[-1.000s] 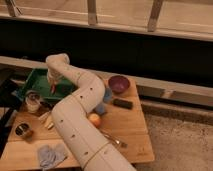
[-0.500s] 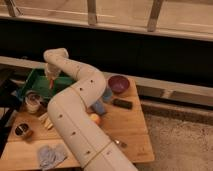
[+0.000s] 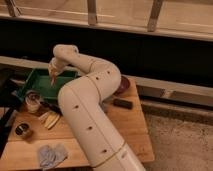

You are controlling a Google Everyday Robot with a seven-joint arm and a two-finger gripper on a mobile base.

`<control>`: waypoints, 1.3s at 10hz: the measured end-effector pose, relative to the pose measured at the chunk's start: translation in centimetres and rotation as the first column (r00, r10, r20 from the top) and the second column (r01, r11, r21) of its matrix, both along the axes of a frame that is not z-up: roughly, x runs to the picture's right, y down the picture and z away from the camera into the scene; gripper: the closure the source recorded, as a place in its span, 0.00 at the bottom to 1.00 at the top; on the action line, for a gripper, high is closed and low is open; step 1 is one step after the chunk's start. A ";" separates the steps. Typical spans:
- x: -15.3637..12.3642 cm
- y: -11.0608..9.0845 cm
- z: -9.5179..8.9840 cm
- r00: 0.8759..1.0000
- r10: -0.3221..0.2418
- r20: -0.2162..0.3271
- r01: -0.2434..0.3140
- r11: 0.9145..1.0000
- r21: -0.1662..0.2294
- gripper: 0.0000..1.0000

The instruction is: Place pepper in red bowl

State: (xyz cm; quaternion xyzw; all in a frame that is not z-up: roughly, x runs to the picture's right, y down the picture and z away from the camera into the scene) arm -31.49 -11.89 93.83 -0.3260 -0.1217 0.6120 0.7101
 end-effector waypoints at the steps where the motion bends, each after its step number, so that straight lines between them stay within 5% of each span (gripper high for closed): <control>1: 1.4 0.1 -0.9 1.000 0.002 0.012 -0.002 1.000 -0.009 1.00; 4: 5.6 -0.4 -2.5 1.000 0.022 0.003 -0.022 0.999 -0.023 1.00; 7: 10.6 -0.1 -3.1 0.995 0.063 -0.073 -0.067 0.996 -0.052 1.00; 9: 14.1 0.6 -2.8 0.984 0.096 -0.149 -0.109 0.991 -0.081 1.00; 11: 17.9 1.4 -2.1 0.960 0.136 -0.245 -0.165 0.981 -0.102 1.00; 13: 18.1 1.5 -2.1 0.956 0.140 -0.256 -0.171 0.980 -0.103 1.00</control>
